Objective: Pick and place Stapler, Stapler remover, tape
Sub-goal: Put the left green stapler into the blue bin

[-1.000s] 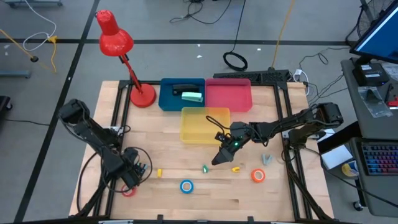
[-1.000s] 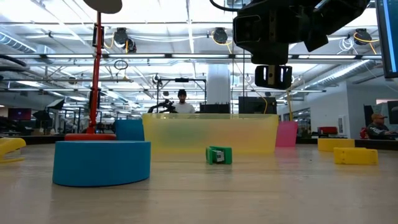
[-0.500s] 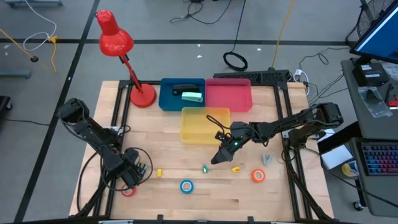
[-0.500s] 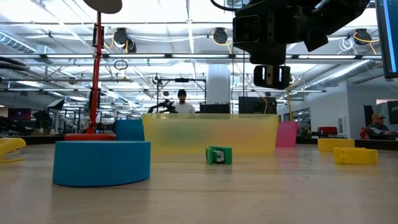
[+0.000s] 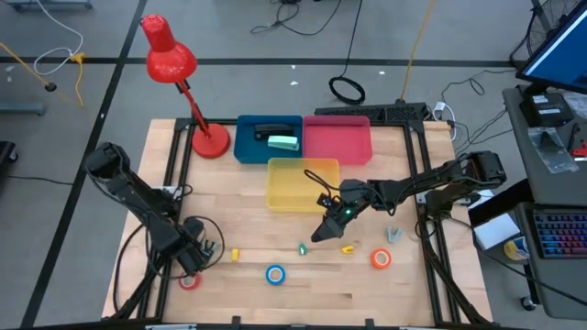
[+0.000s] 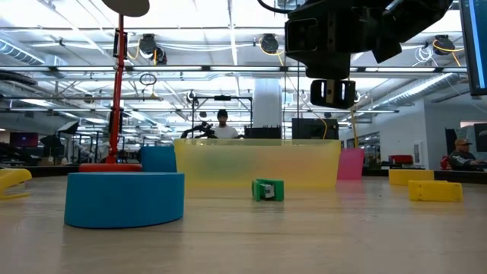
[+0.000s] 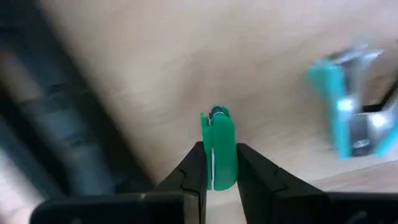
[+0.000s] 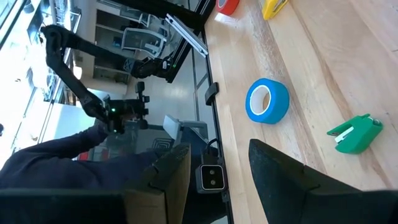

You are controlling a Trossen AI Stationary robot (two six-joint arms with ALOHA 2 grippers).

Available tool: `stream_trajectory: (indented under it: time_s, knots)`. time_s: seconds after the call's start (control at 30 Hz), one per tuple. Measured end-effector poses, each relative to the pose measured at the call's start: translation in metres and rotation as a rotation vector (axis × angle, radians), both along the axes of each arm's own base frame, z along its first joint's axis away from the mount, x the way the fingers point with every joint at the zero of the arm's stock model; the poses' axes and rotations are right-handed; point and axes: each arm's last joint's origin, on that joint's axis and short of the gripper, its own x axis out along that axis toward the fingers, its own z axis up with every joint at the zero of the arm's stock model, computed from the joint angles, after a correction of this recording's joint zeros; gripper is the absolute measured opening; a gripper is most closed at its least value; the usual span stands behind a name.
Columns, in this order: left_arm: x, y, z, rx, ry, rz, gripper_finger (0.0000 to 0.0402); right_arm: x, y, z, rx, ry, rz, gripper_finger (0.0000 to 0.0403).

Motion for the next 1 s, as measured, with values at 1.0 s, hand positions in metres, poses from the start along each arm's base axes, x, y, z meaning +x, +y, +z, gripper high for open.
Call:
stream_trajectory:
  time_s: [1.0]
  knots:
    - [0.092,0.188,0.115,0.52,-0.573,-0.248,0.0061,0.0,0.0,0.001,-0.005,-0.017,-0.001,0.0155]
